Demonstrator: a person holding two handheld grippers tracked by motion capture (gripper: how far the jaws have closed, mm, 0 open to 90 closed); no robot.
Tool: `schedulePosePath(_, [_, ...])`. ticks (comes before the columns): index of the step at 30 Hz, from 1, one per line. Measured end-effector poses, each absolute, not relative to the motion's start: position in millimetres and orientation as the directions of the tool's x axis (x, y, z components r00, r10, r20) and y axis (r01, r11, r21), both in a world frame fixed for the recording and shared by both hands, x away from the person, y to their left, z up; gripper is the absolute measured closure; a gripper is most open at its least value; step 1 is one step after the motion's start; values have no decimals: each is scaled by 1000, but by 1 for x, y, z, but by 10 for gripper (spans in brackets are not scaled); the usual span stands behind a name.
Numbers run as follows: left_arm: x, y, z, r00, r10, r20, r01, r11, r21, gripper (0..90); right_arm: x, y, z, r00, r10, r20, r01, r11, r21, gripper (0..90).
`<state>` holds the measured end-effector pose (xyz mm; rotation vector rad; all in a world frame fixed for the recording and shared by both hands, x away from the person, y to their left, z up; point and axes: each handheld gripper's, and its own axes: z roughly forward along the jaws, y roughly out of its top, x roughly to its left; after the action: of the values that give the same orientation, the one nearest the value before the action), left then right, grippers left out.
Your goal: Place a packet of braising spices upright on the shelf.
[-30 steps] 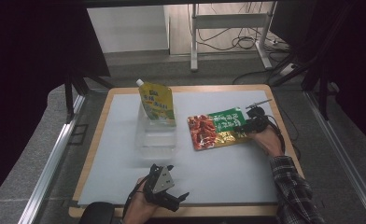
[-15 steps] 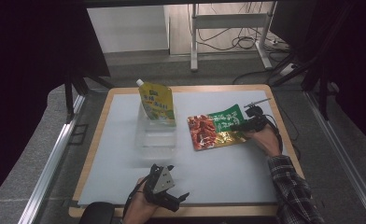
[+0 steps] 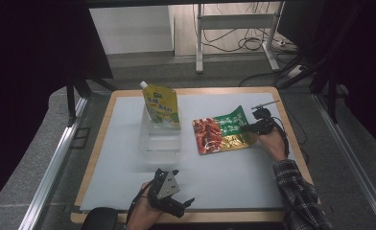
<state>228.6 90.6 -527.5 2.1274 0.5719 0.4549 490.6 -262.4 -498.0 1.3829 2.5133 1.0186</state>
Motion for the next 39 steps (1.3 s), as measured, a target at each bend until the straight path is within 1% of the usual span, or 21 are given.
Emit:
schedulePosePath(3, [229, 91, -527, 828, 549, 115, 233, -524, 819, 0, 491, -262, -496, -579, 780, 237, 721, 354, 596, 881])
schedulePosePath(5, [229, 91, -527, 828, 549, 116, 233, -524, 819, 0, 490, -260, -494, -581, 779, 235, 719, 356, 597, 885])
schedulePosePath(8, [228, 91, -527, 827, 550, 118, 232, -525, 819, 0, 489, -259, -491, -589, 779, 217, 708, 367, 603, 885])
schedulePosePath(17, [228, 91, -527, 825, 551, 123, 230, -528, 818, 0, 481, -256, -474, -623, 761, 183, 649, 373, 663, 885])
schedulePosePath(27, [229, 92, -527, 818, 561, 122, 234, -520, 821, 0, 475, -250, -461, -642, 754, 138, 605, 388, 695, 886])
schedulePosePath(39, [228, 93, -526, 817, 562, 128, 229, -521, 822, 0, 471, -240, -435, -667, 731, 144, 569, 375, 732, 886])
